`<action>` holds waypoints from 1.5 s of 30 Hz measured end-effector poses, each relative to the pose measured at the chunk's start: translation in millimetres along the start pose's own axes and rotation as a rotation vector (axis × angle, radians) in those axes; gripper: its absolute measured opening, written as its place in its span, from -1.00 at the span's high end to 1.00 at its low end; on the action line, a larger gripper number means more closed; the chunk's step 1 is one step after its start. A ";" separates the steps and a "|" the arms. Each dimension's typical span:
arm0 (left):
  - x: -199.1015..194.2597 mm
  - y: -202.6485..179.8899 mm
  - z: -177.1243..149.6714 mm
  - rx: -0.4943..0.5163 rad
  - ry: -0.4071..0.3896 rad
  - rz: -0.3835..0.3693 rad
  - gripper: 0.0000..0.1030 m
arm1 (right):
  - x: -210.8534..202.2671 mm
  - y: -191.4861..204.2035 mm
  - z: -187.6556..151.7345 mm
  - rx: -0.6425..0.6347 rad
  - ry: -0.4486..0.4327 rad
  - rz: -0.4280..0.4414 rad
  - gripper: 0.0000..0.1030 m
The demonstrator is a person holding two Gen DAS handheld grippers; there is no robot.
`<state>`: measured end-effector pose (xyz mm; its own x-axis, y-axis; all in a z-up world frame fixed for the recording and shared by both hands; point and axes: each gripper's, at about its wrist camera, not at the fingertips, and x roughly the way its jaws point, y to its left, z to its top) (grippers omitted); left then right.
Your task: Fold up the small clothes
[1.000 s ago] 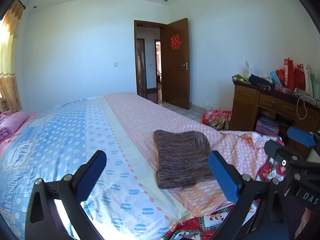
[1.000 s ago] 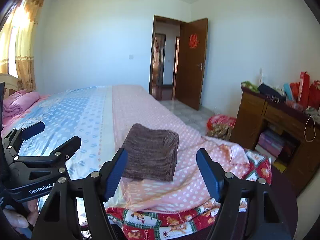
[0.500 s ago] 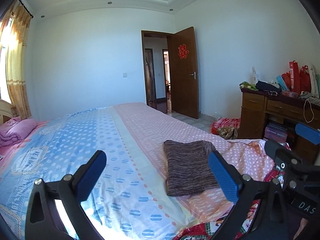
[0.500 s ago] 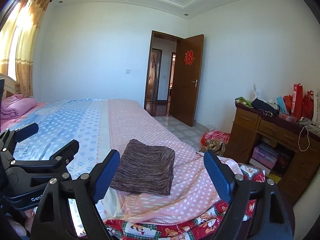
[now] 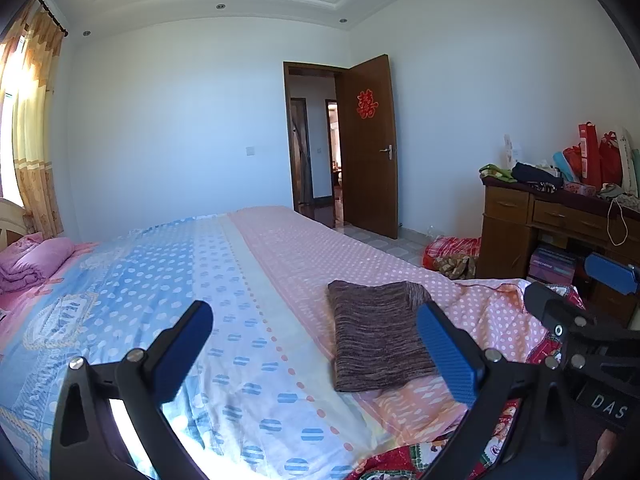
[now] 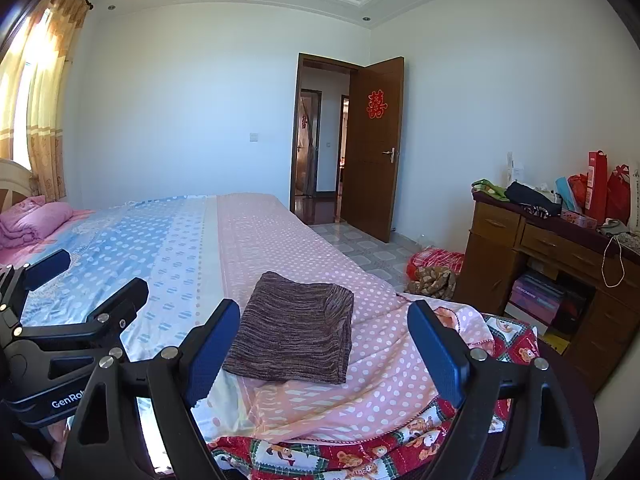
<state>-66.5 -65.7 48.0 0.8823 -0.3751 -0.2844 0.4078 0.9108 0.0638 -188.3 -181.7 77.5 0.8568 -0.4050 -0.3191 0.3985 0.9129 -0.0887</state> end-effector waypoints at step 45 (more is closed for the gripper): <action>15.5 6.1 -2.2 -0.010 0.059 0.040 -1.00 | 13.4 -5.6 -6.3 0.018 0.040 -0.015 -0.68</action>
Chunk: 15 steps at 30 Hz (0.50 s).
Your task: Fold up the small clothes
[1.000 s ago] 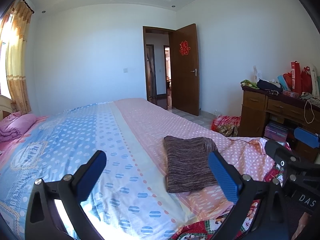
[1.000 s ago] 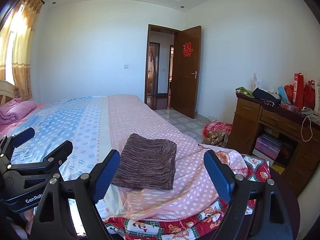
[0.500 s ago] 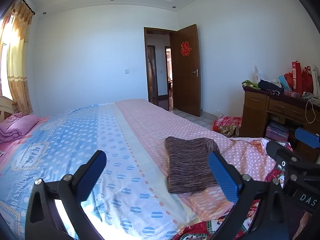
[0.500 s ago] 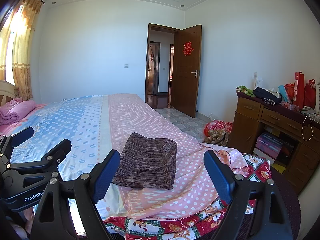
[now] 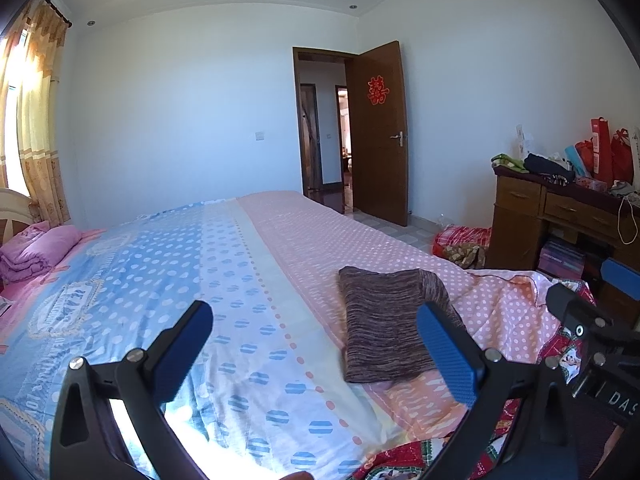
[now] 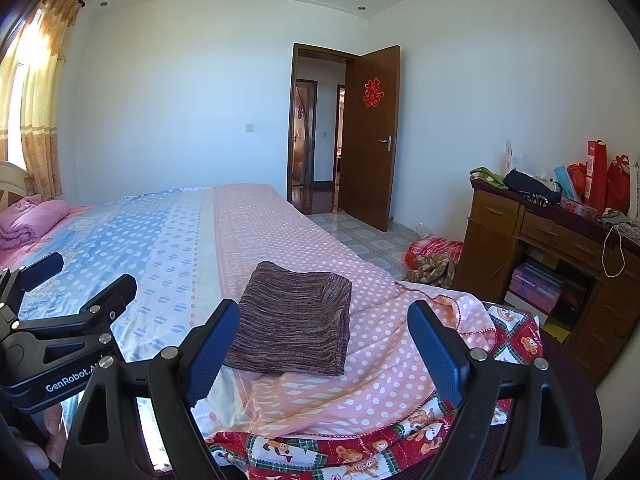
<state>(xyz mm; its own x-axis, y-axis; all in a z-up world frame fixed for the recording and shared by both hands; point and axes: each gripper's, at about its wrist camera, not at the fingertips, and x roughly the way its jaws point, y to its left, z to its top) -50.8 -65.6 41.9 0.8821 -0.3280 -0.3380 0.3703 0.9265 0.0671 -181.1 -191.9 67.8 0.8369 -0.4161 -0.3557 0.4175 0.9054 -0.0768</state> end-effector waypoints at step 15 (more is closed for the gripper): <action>12.4 6.6 -3.0 -0.016 0.042 0.019 -1.00 | 2.1 -1.5 -2.7 0.003 0.007 -0.003 -0.68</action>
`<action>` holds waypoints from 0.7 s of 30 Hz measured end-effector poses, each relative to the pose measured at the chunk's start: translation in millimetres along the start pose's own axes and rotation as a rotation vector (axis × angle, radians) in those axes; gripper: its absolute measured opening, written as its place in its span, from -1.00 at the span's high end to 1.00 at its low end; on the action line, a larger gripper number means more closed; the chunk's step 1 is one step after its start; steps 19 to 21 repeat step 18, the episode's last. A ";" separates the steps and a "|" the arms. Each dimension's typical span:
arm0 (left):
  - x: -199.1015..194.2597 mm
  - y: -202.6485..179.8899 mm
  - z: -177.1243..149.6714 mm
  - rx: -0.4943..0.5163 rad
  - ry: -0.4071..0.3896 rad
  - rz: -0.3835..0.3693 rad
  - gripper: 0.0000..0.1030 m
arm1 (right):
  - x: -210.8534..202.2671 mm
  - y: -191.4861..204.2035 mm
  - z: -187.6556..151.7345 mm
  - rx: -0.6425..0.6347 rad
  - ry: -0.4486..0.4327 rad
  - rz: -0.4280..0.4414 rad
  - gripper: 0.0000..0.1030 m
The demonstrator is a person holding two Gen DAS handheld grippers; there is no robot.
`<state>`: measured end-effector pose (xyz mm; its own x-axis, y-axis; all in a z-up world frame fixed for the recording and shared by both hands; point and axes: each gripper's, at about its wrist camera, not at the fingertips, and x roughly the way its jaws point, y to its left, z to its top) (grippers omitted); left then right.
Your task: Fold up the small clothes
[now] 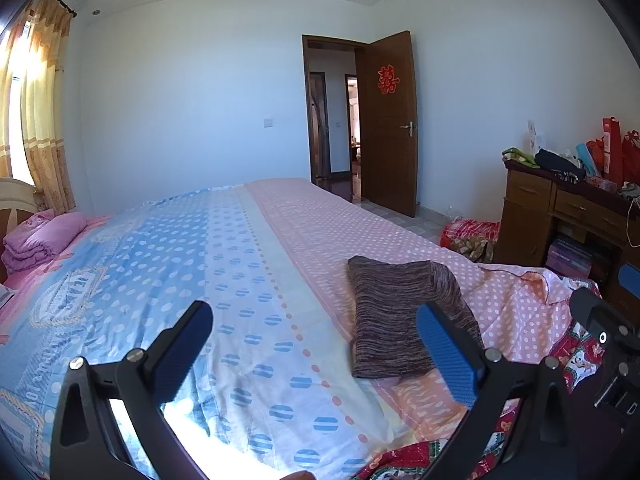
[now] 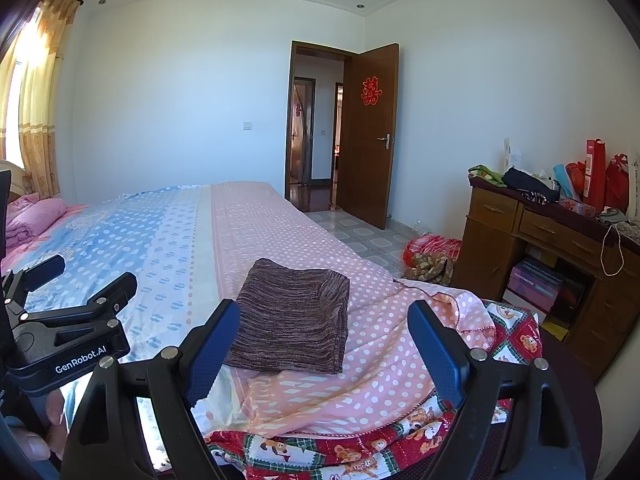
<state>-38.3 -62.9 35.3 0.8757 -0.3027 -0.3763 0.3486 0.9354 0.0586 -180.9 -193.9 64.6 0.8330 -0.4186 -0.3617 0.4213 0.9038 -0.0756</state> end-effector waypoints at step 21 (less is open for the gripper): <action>4.2 0.3 -3.8 0.020 0.021 -0.023 -1.00 | 6.3 -0.6 -3.8 0.010 0.019 -0.003 -0.68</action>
